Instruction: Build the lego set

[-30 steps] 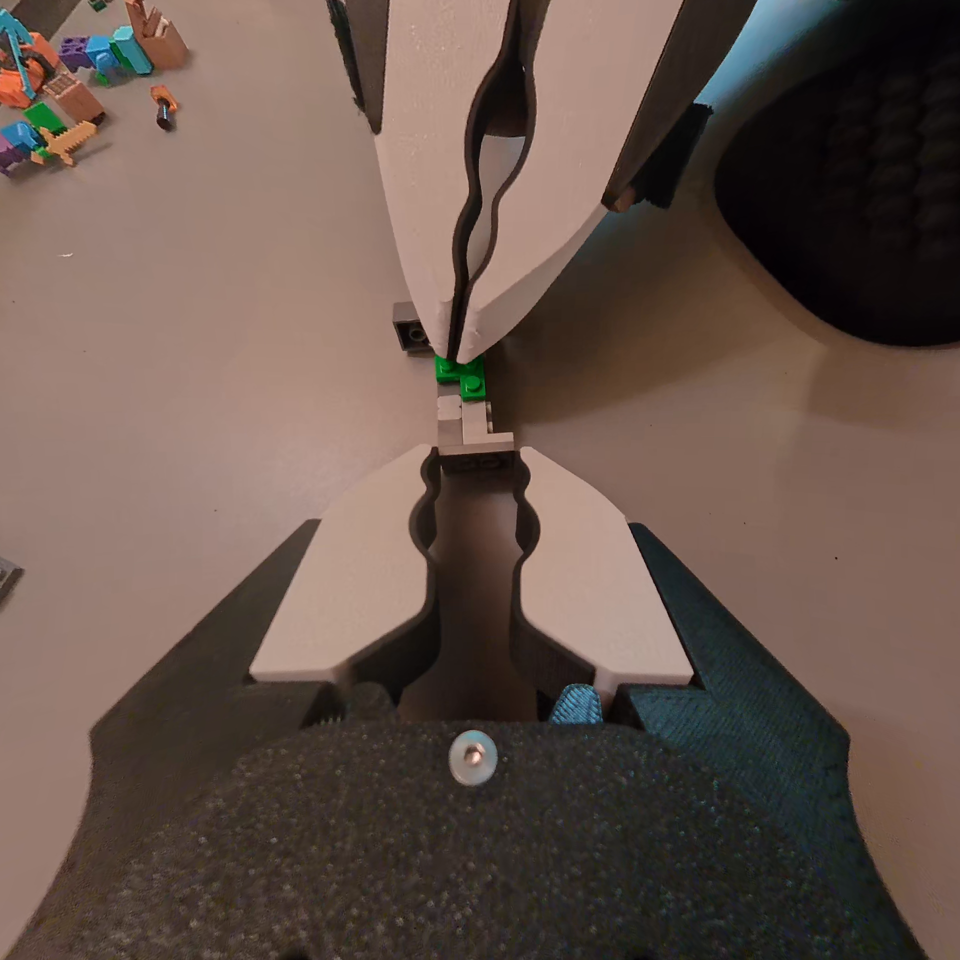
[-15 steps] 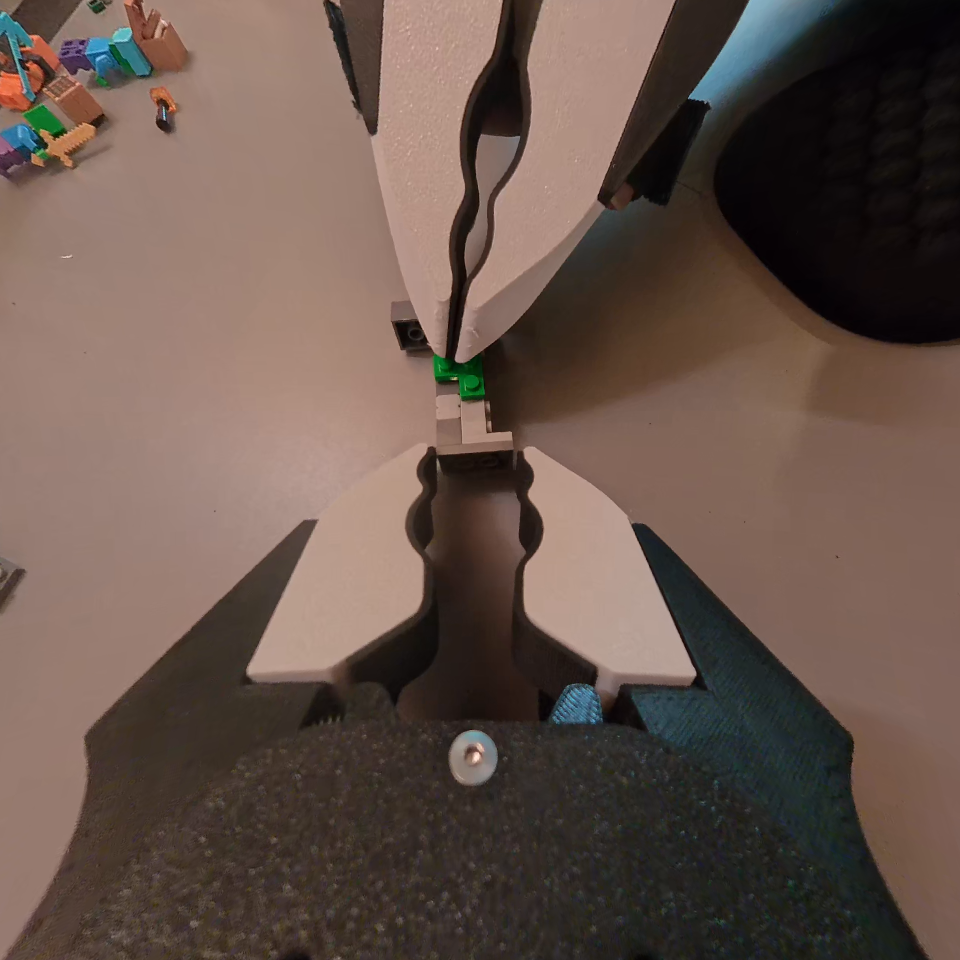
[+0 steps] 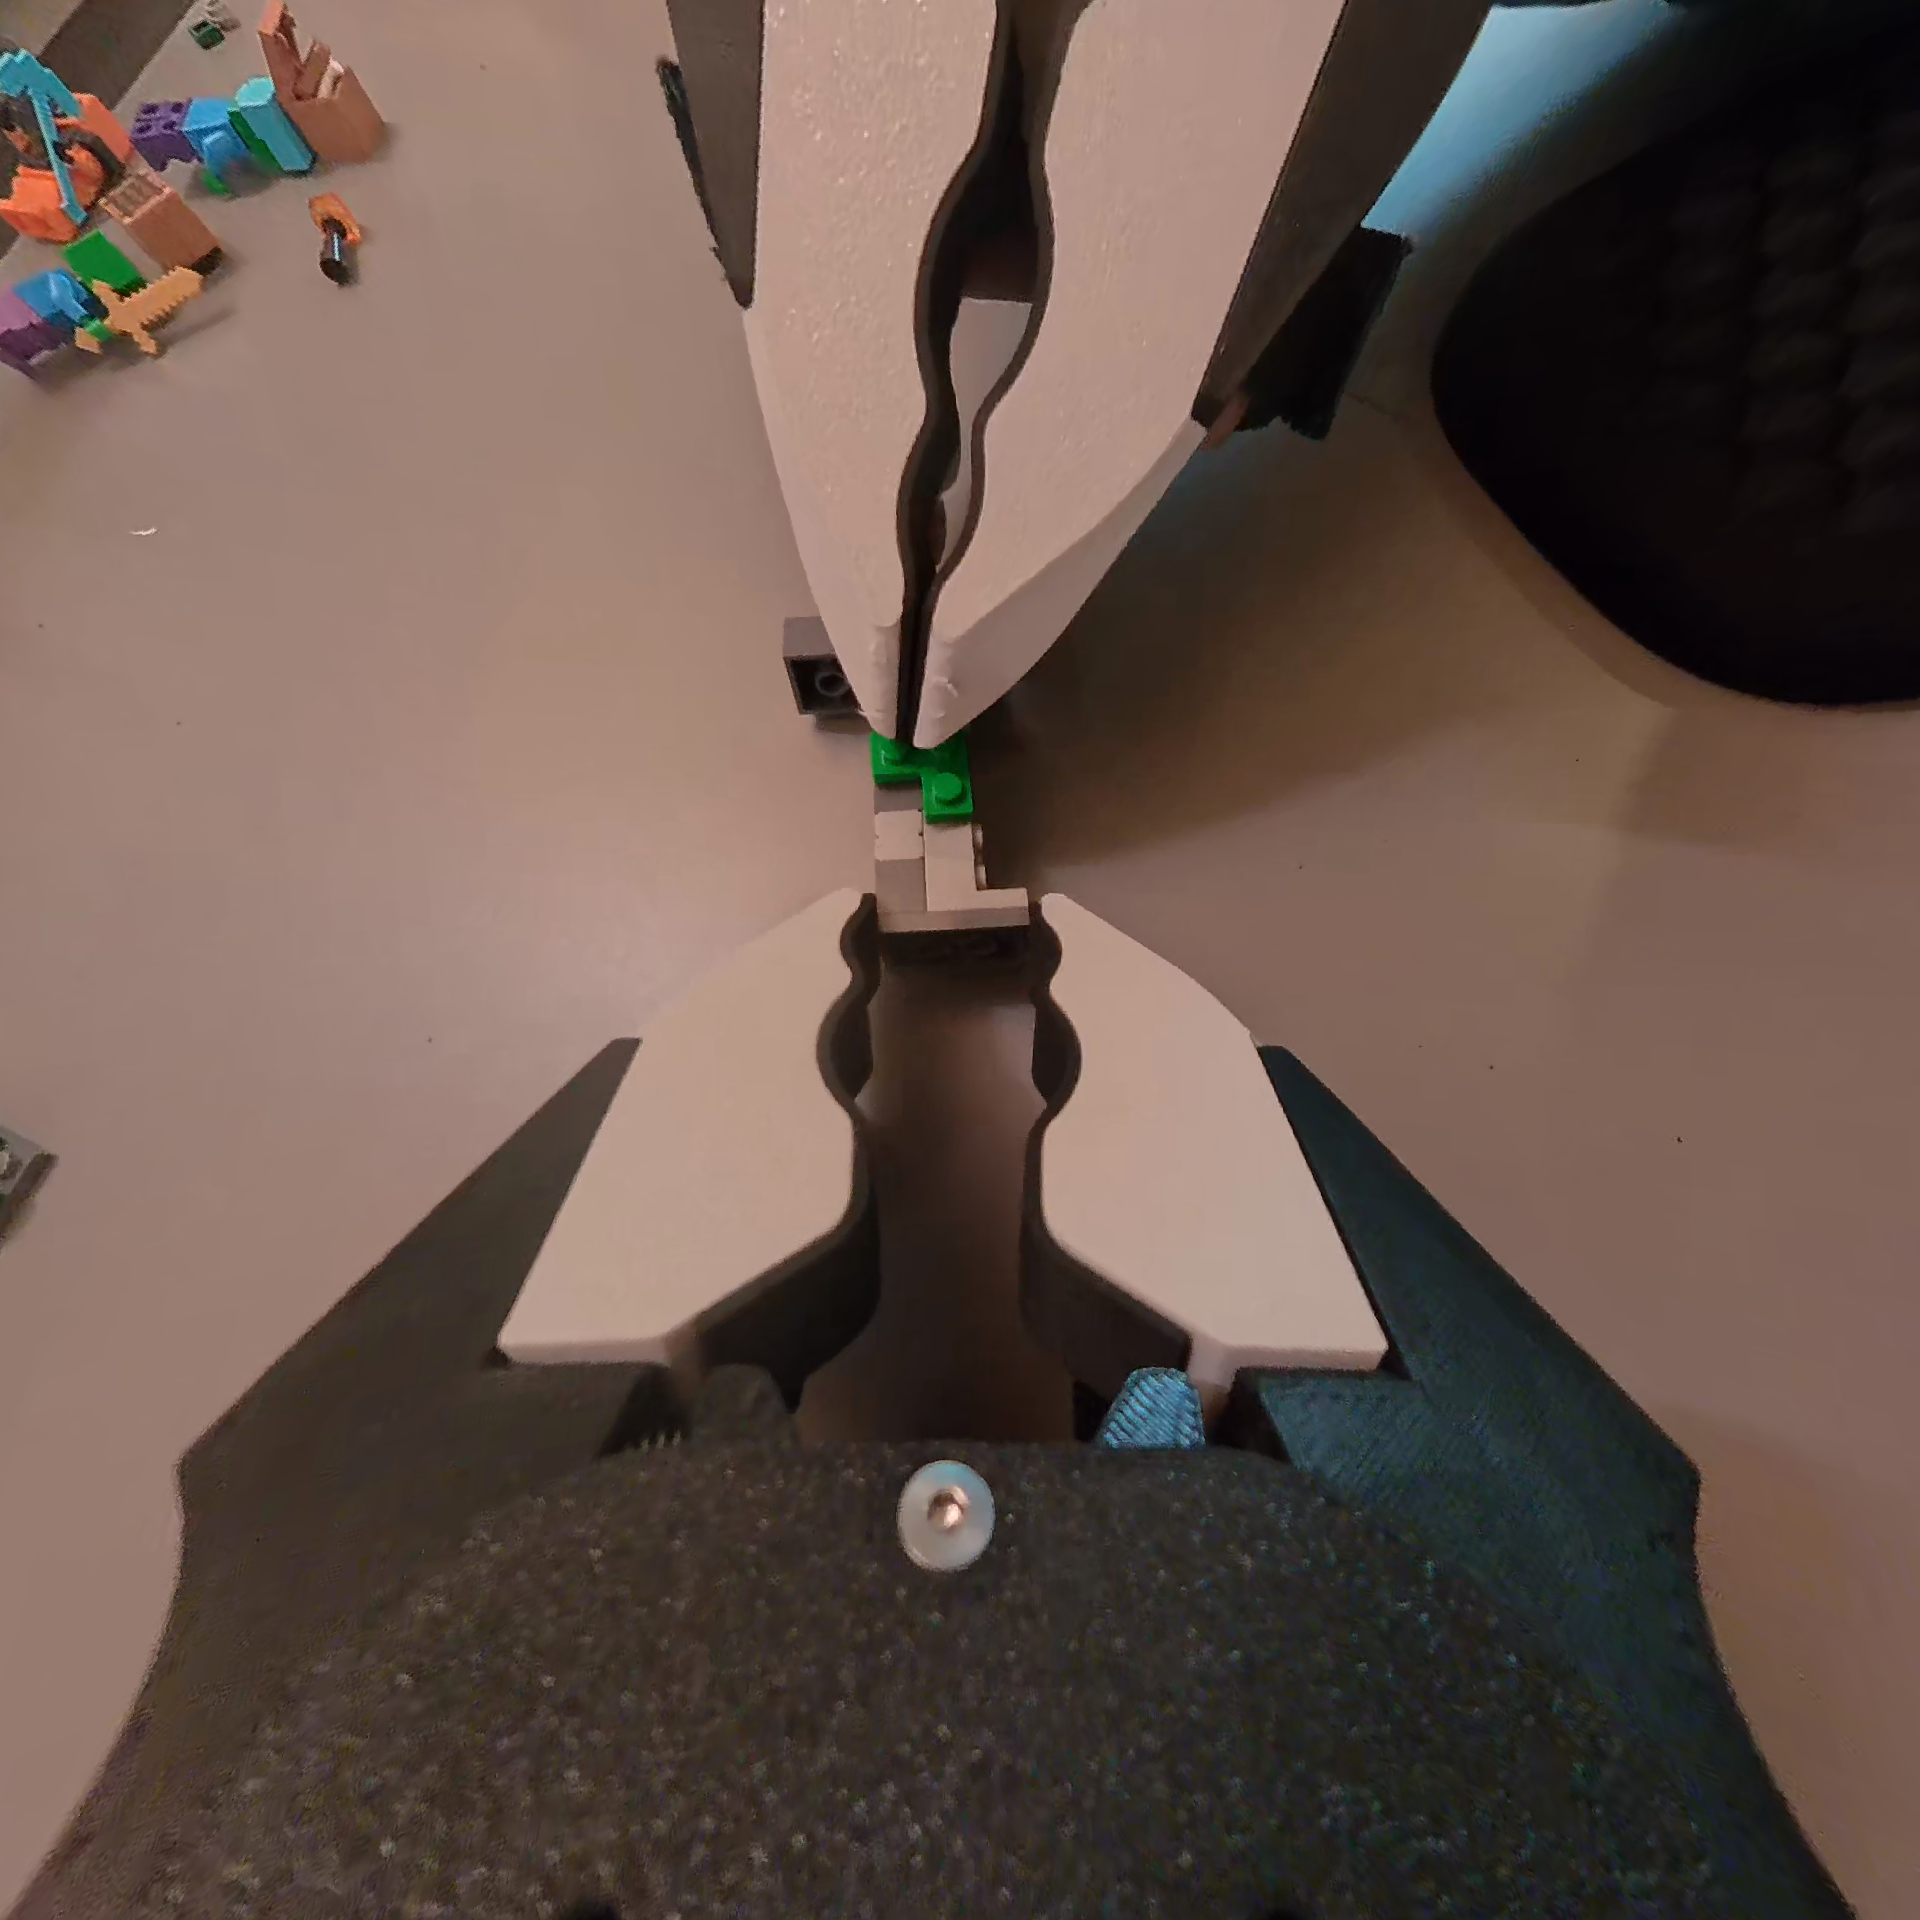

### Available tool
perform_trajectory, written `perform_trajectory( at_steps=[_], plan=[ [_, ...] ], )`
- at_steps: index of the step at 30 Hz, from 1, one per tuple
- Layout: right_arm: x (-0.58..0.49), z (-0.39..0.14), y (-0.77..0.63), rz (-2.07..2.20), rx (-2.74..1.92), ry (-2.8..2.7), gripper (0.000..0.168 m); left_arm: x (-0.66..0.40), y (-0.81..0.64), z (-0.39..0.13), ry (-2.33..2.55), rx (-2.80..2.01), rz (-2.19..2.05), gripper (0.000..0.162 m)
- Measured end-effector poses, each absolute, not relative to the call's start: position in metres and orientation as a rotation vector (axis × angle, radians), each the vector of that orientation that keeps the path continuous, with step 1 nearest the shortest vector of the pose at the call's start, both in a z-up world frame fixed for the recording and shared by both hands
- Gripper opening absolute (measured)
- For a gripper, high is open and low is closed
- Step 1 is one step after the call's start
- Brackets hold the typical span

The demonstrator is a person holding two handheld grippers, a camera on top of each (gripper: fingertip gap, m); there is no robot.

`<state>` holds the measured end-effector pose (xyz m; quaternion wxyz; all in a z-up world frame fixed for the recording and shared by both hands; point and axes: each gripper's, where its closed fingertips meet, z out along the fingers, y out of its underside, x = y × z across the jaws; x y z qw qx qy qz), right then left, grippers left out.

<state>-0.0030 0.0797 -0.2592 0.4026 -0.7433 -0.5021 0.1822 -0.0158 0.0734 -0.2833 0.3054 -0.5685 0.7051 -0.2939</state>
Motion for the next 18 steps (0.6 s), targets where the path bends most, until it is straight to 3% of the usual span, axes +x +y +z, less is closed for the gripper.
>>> perform_trajectory(
  at_steps=[18],
  plan=[
    [-0.0011, -0.2611, 0.0791, 0.534, -1.932, -1.224, 0.000, -0.0151, 0.0730, -0.2834, 1.858, -1.518, -0.764, 0.026]
  ],
)
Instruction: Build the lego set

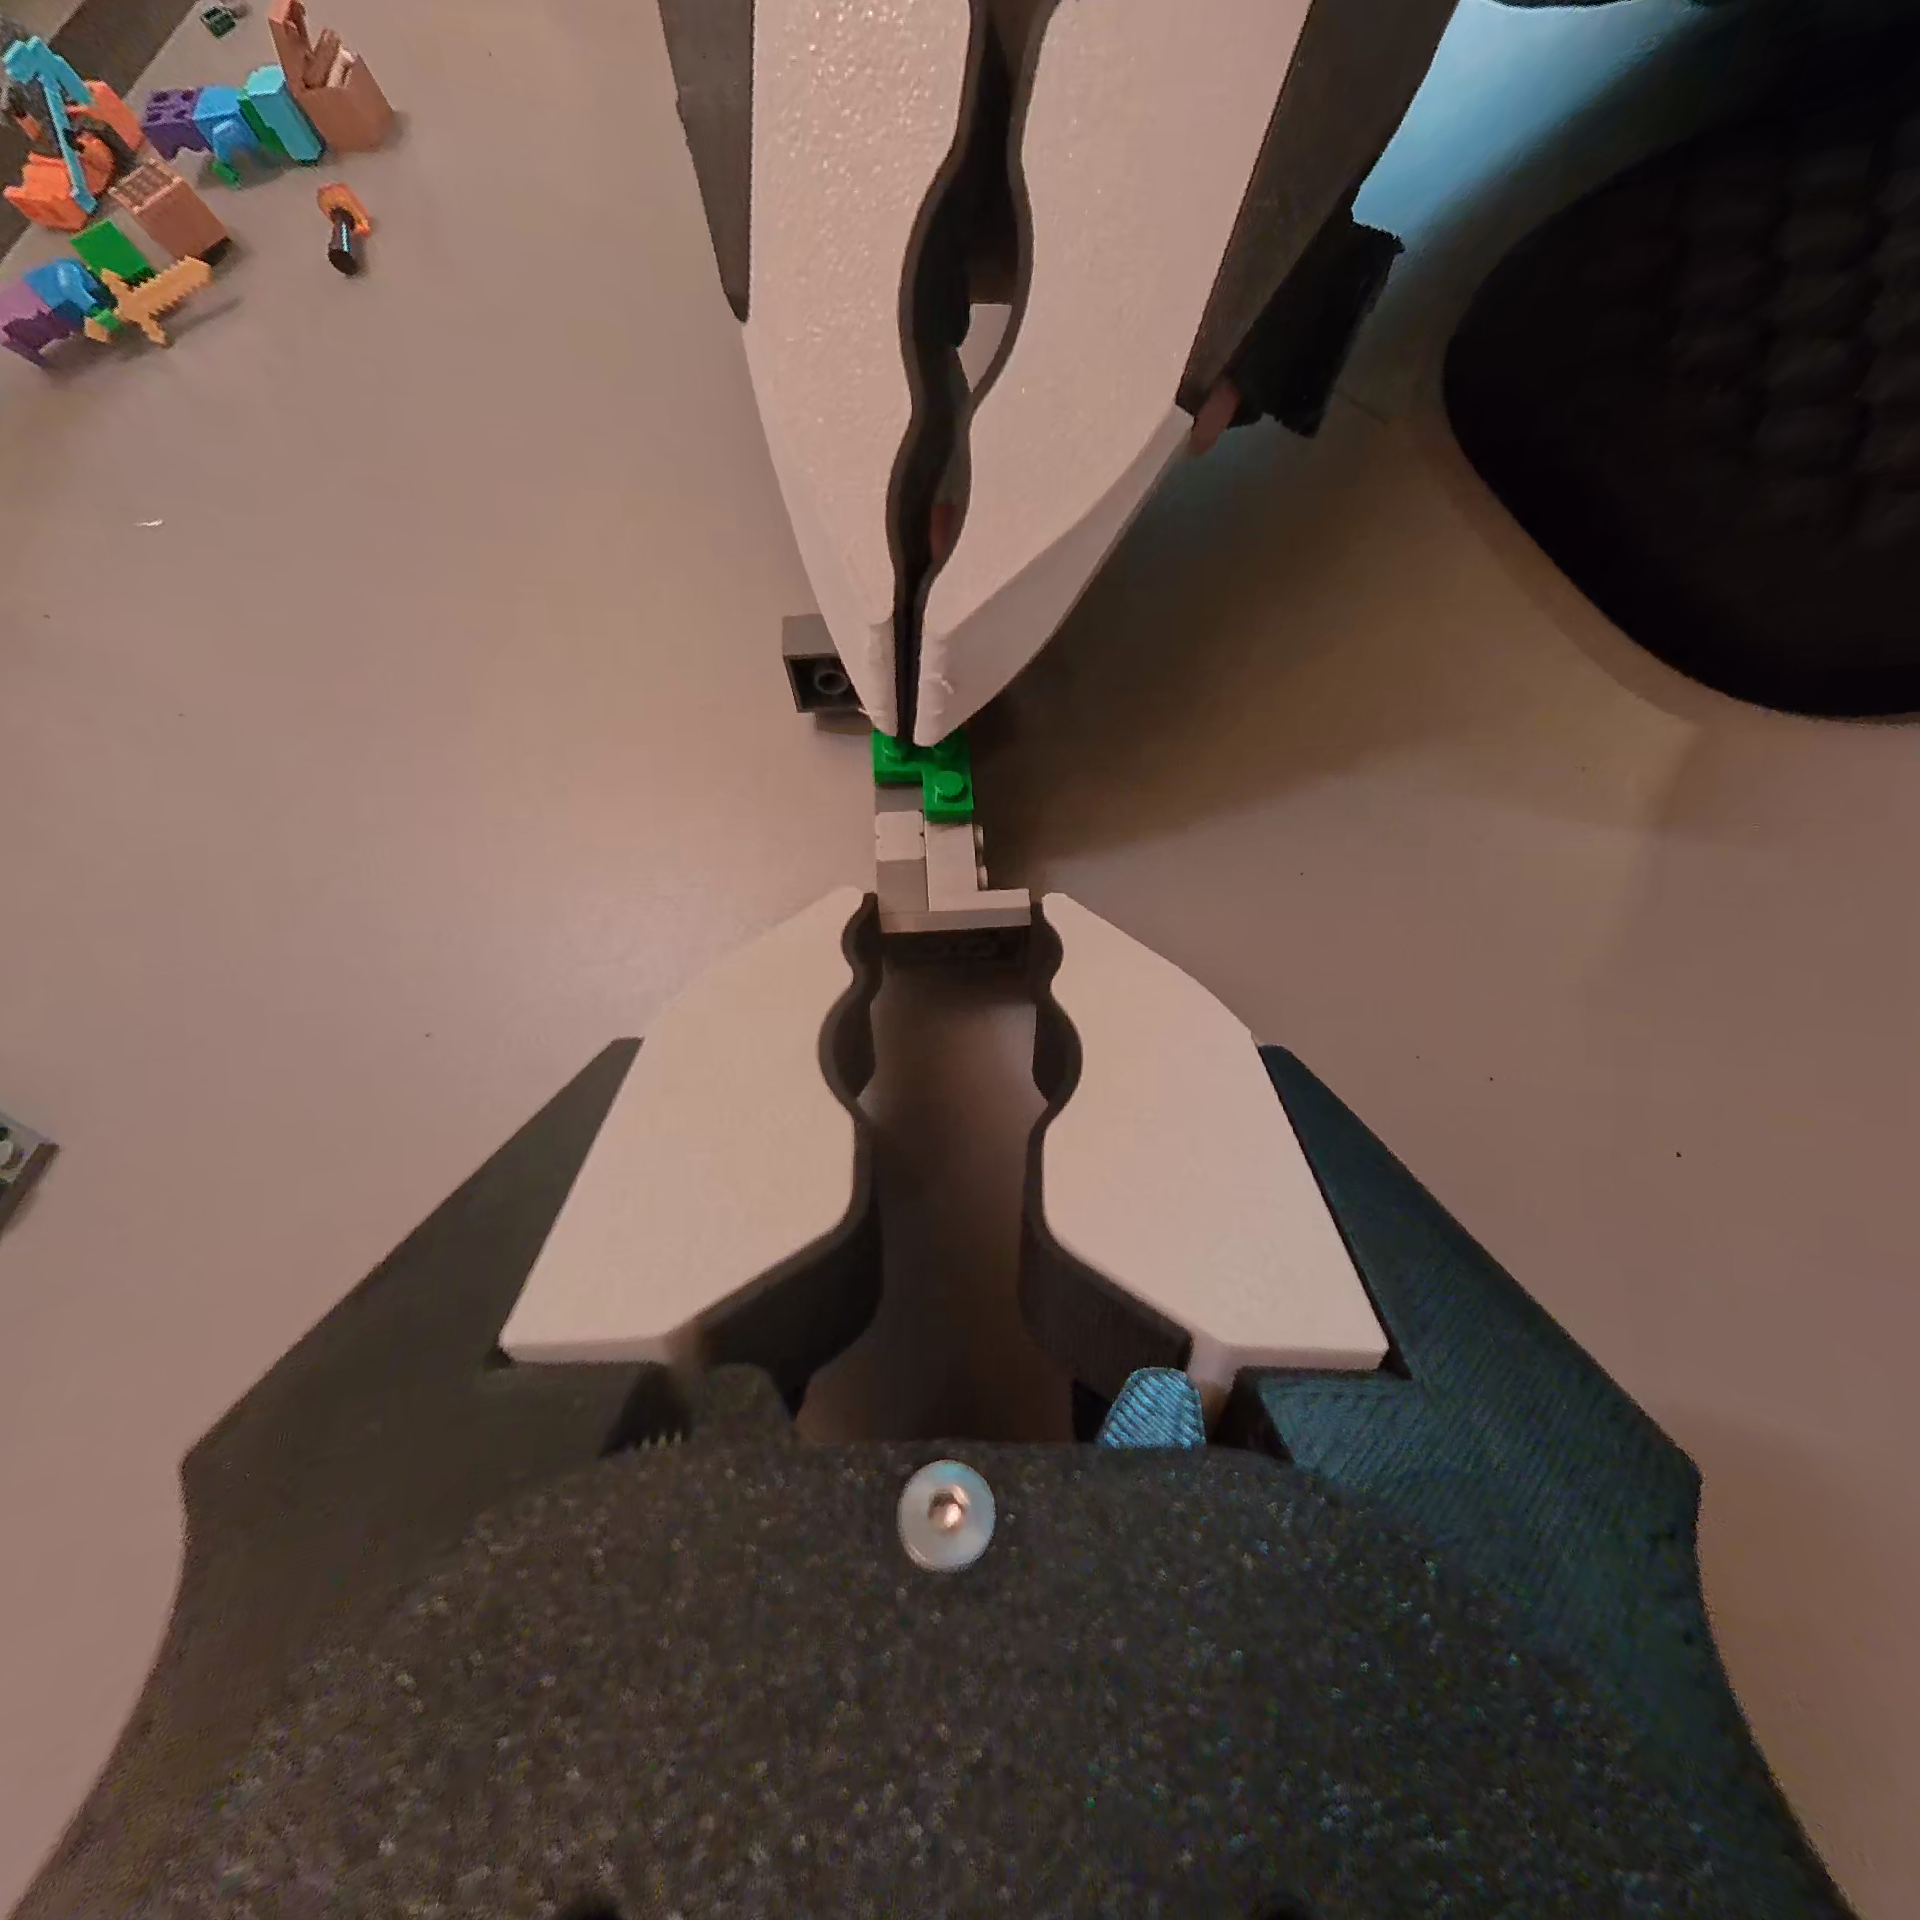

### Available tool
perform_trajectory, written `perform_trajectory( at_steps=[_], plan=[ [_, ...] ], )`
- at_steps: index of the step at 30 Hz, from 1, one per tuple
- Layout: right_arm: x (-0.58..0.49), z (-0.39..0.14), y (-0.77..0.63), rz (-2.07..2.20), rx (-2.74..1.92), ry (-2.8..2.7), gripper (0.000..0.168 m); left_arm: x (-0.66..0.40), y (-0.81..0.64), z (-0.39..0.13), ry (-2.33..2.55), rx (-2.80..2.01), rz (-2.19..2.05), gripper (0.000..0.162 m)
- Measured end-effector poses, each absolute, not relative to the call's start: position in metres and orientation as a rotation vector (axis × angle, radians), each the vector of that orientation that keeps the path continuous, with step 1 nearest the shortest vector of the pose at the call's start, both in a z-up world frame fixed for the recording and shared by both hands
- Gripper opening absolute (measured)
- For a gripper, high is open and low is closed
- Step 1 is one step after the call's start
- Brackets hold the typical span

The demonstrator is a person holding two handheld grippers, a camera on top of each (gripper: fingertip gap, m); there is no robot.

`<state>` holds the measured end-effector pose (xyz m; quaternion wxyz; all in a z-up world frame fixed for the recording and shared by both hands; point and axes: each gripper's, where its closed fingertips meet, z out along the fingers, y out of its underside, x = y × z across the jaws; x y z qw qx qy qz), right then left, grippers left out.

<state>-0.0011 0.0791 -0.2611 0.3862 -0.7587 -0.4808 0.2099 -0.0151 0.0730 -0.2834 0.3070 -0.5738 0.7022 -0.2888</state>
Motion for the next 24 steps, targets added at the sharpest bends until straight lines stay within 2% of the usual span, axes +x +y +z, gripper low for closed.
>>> perform_trajectory(
  at_steps=[24],
  plan=[
    [-0.0001, -0.2608, 0.0783, 0.507, -1.927, -1.254, 0.000, -0.0143, 0.0724, -0.2834, 1.835, -1.532, -0.750, 0.026]
  ],
)
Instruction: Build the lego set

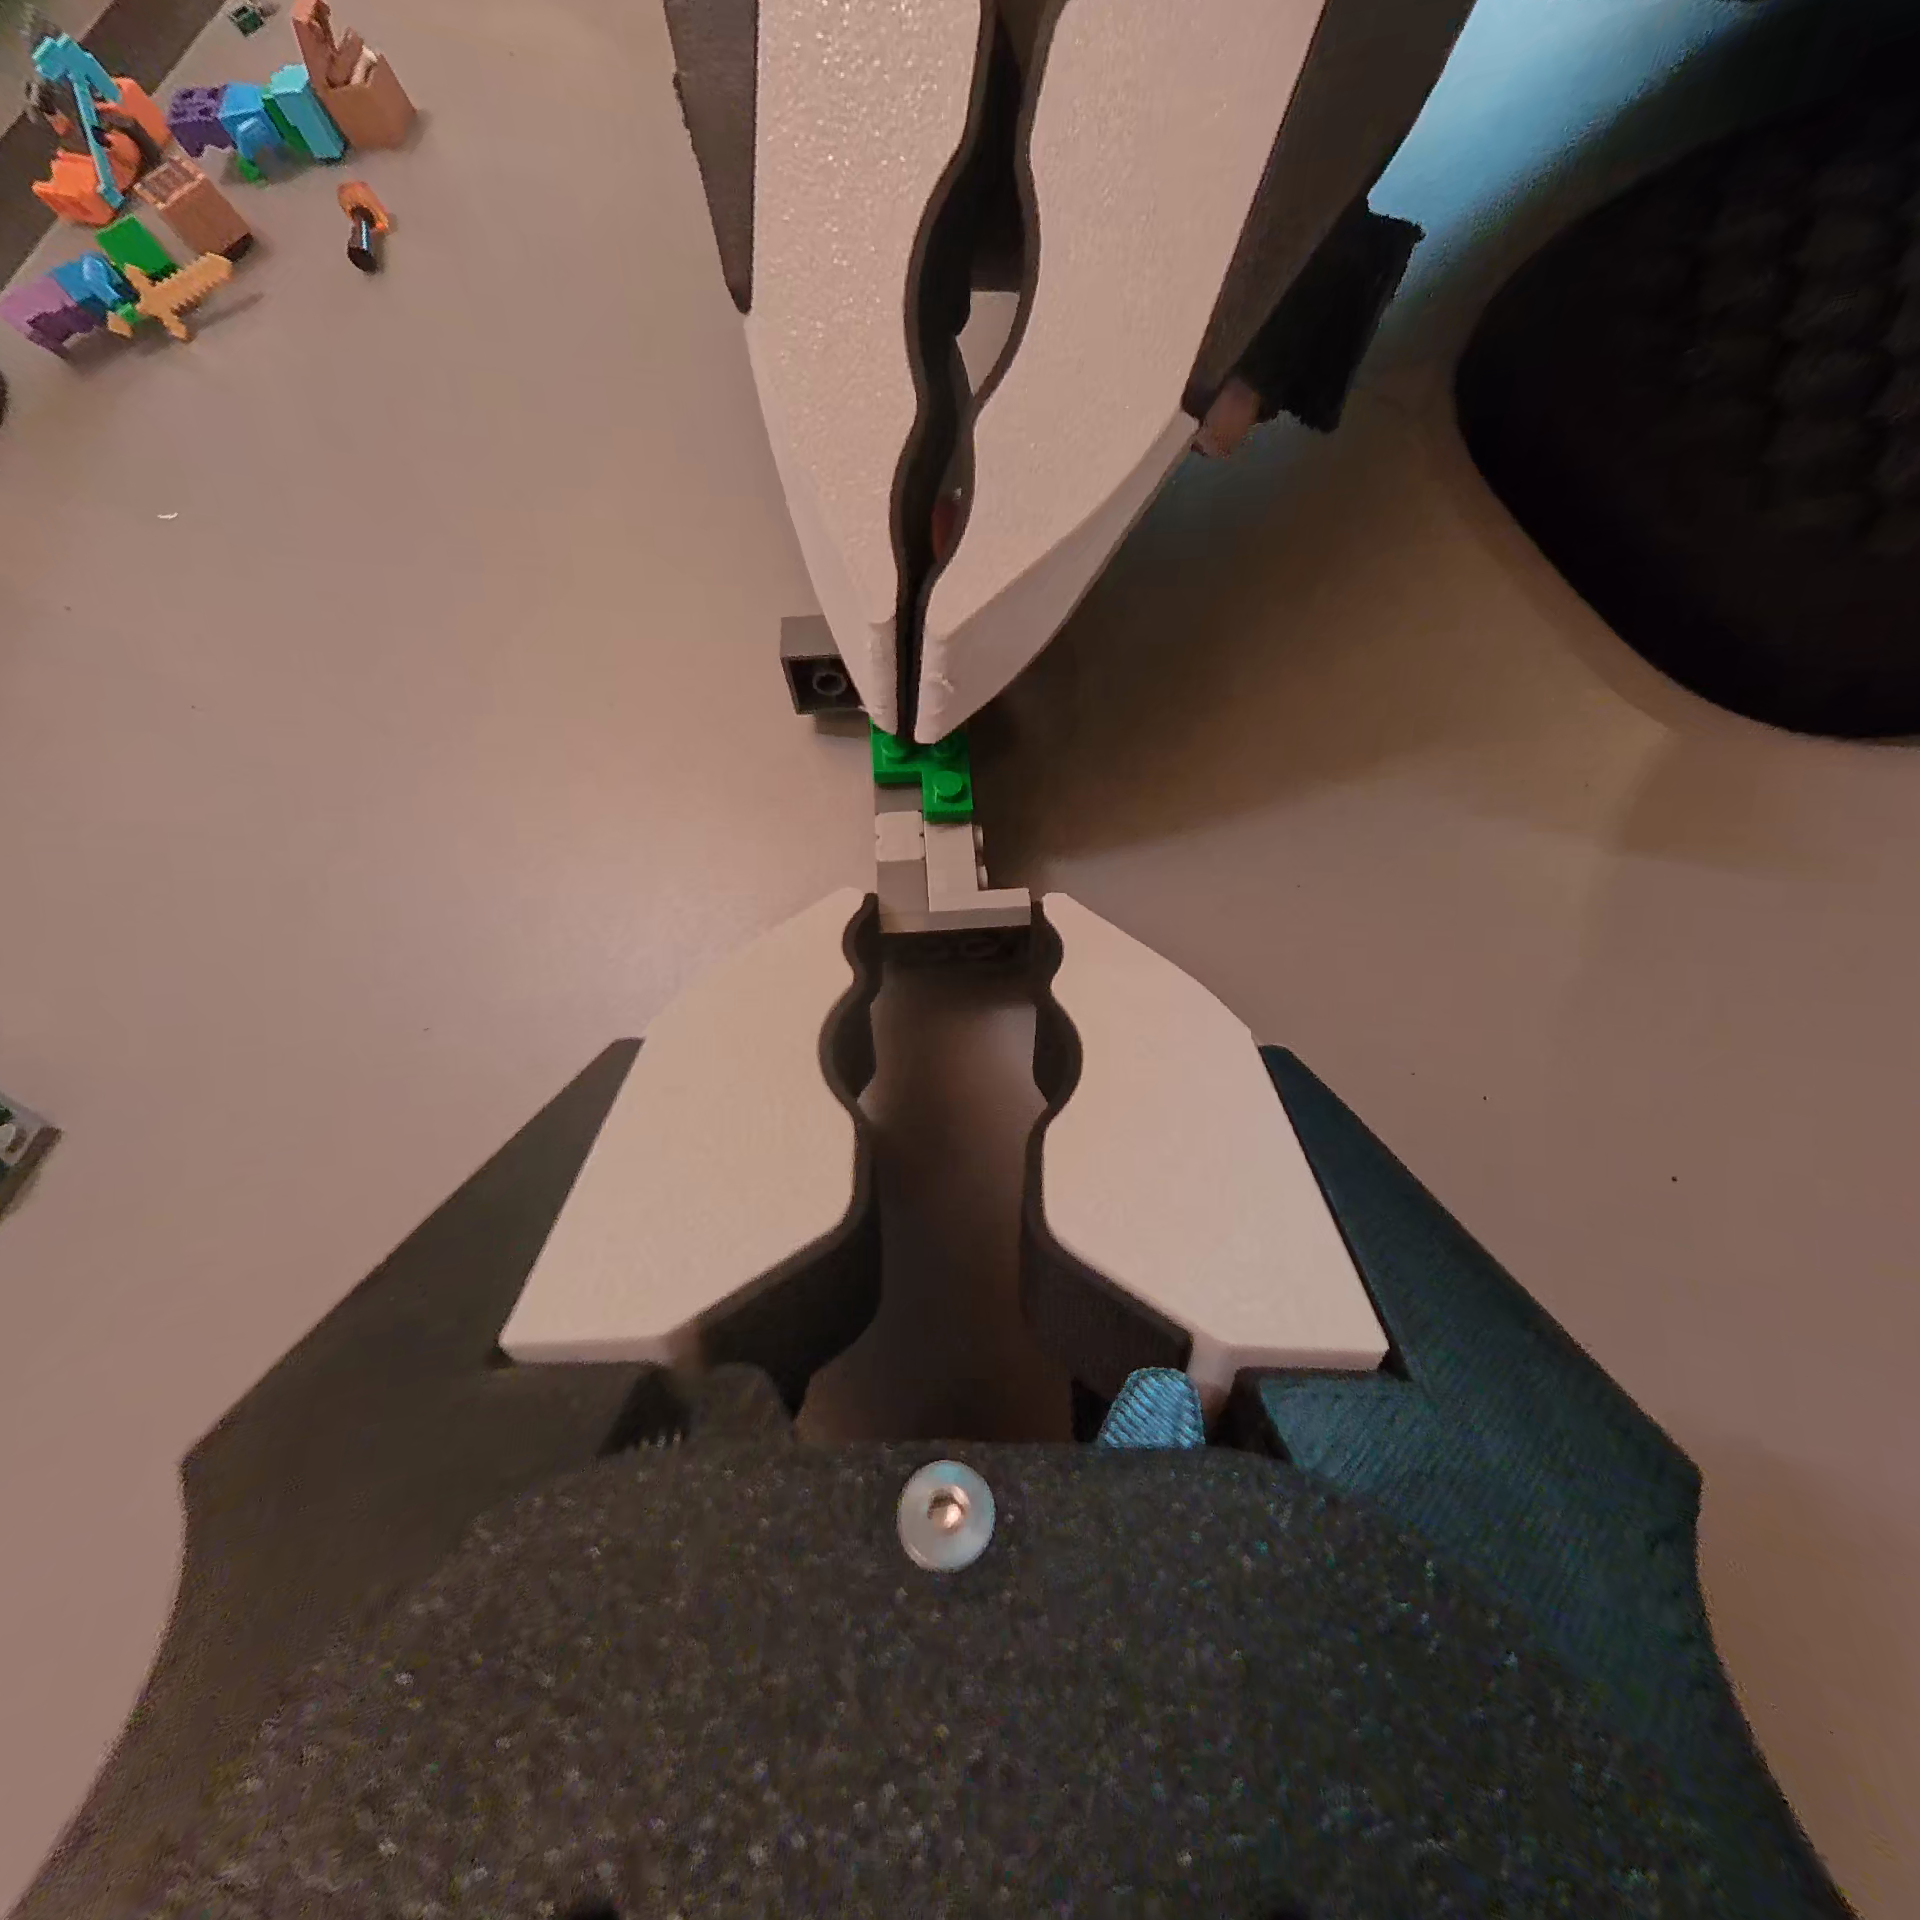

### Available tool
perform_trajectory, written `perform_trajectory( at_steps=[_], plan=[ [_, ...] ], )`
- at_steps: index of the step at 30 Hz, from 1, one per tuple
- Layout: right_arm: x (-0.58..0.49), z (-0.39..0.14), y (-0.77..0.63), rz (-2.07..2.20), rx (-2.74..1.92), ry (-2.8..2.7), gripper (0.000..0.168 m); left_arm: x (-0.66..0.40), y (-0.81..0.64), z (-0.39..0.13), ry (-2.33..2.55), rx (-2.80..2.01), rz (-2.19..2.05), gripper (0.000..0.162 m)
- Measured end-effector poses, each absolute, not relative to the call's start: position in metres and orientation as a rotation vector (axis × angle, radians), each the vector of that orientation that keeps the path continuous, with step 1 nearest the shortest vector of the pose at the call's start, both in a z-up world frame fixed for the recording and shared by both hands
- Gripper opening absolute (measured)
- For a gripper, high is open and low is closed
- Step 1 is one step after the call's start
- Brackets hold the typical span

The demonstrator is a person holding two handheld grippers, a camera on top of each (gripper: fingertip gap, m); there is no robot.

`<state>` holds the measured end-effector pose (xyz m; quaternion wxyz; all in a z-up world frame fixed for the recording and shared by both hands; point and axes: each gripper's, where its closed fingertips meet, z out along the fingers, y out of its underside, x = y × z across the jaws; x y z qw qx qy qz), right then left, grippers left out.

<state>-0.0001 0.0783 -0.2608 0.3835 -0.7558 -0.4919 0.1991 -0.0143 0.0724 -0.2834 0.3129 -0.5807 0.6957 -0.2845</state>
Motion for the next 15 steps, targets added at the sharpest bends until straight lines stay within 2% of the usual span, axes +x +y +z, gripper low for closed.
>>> perform_trajectory(
  at_steps=[10, 15],
  plan=[
    [-0.001, -0.259, 0.078, 0.553, -1.945, -1.237, 0.000, -0.014, 0.072, -0.283, 1.830, -1.542, -0.756, 0.026],
    [0.010, -0.230, 0.089, 0.640, -1.872, -1.057, 0.000, -0.014, 0.071, -0.283, 1.833, -1.542, -0.764, 0.026]
  ],
)
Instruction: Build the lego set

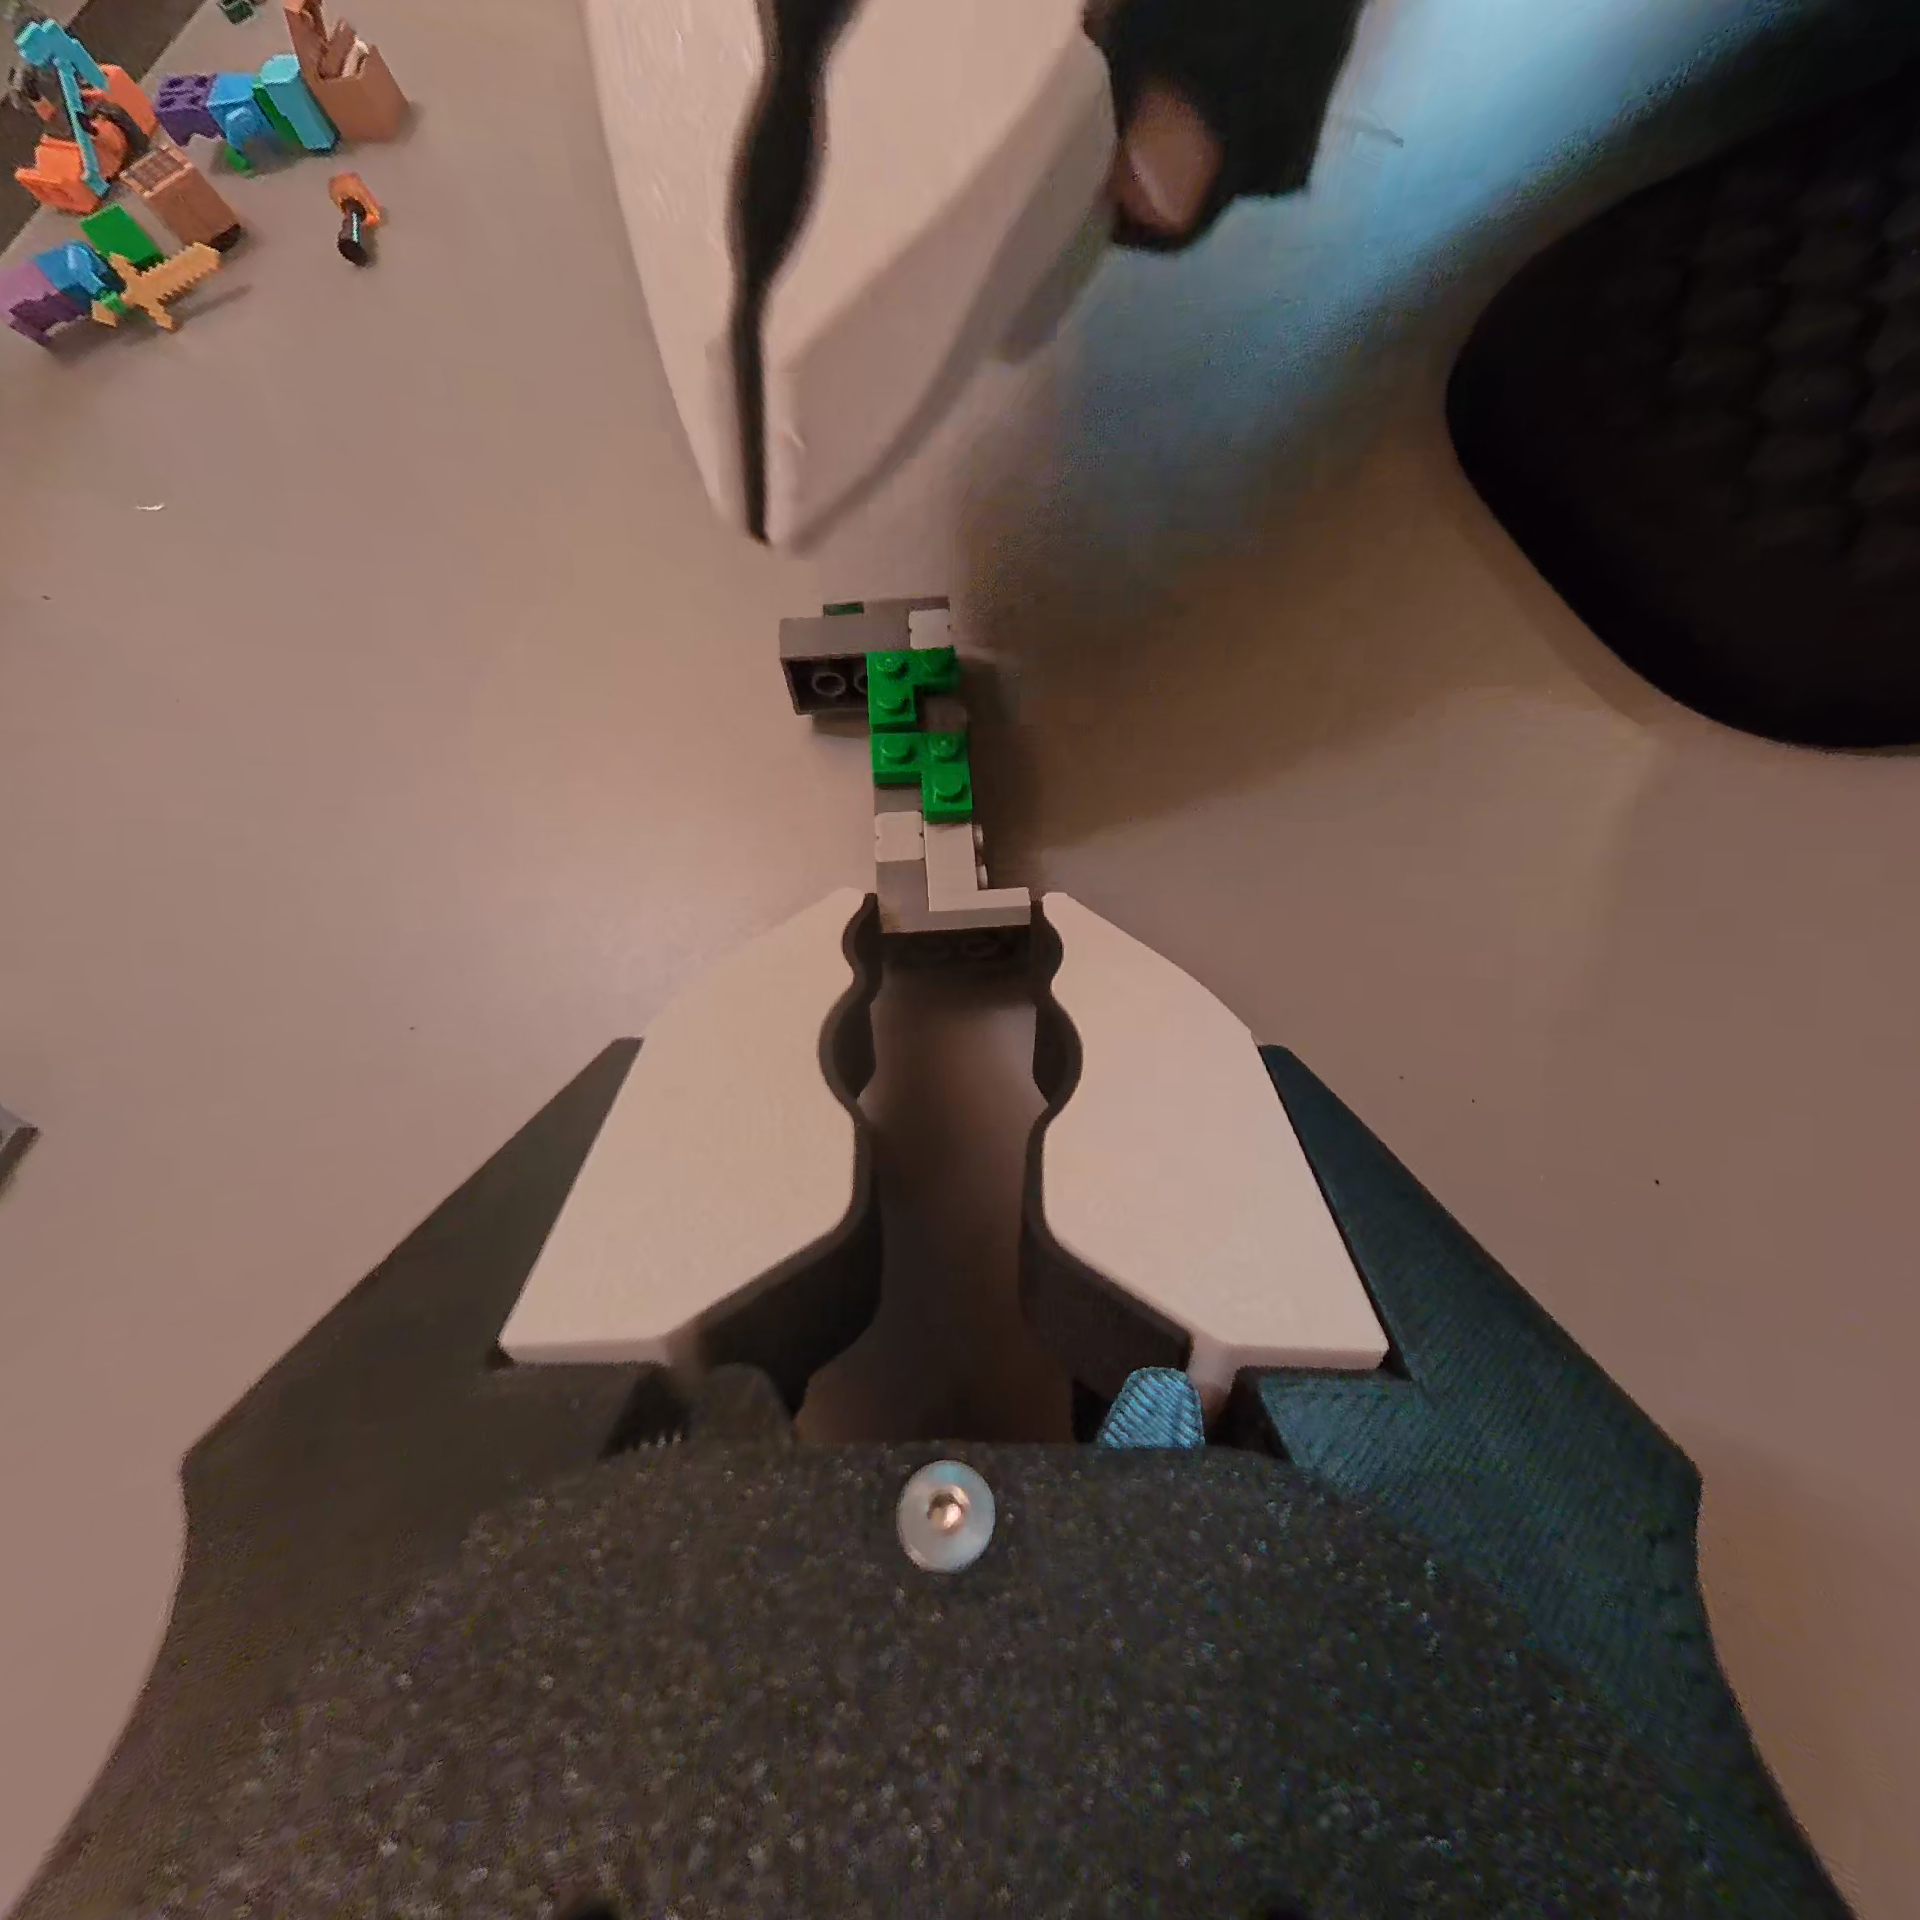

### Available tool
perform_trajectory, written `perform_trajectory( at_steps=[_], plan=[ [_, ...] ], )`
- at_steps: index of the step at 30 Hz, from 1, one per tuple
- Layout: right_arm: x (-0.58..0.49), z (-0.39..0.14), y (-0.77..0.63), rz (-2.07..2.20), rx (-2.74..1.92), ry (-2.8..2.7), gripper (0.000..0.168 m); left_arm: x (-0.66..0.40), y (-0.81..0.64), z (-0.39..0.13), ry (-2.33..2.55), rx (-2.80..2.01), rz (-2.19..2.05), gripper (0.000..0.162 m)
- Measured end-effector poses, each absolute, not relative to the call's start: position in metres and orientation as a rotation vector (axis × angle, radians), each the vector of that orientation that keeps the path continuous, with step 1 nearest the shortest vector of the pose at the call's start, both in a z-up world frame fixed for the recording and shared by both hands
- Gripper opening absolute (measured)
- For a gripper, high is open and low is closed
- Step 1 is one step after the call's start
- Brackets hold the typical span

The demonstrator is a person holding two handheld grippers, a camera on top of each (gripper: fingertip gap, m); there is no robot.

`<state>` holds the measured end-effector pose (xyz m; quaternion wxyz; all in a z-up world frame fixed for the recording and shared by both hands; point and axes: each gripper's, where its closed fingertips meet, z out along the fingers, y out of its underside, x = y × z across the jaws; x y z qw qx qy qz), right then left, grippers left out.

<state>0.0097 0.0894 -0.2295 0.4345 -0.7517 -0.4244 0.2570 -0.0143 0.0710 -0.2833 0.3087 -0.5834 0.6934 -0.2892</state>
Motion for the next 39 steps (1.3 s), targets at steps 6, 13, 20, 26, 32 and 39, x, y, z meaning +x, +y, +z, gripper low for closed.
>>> perform_trajectory(
  at_steps=[6, 13, 20, 26, 32, 39],
  plan=[
    [0.028, -0.227, 0.090, 0.557, -1.882, -1.077, 0.000, -0.014, 0.071, -0.283, 1.834, -1.542, -0.770, 0.026],
    [0.018, -0.242, 0.078, 0.467, -1.904, -1.265, 0.016, -0.014, 0.071, -0.283, 1.834, -1.543, -0.772, 0.026],
    [0.007, -0.252, 0.075, 0.389, -1.914, -1.412, 0.008, -0.014, 0.070, -0.283, 1.834, -1.542, -0.772, 0.026],
    [-0.002, -0.252, 0.077, 0.362, -1.920, -1.491, 0.003, -0.014, 0.070, -0.283, 1.834, -1.542, -0.775, 0.026],
    [-0.007, -0.256, 0.077, 0.348, -1.940, -1.542, 0.002, -0.015, 0.070, -0.283, 1.836, -1.538, -0.772, 0.026],
    [-0.006, -0.262, 0.076, 0.331, -1.971, -1.577, 0.001, -0.015, 0.070, -0.283, 1.837, -1.536, -0.774, 0.026]
  ],
)
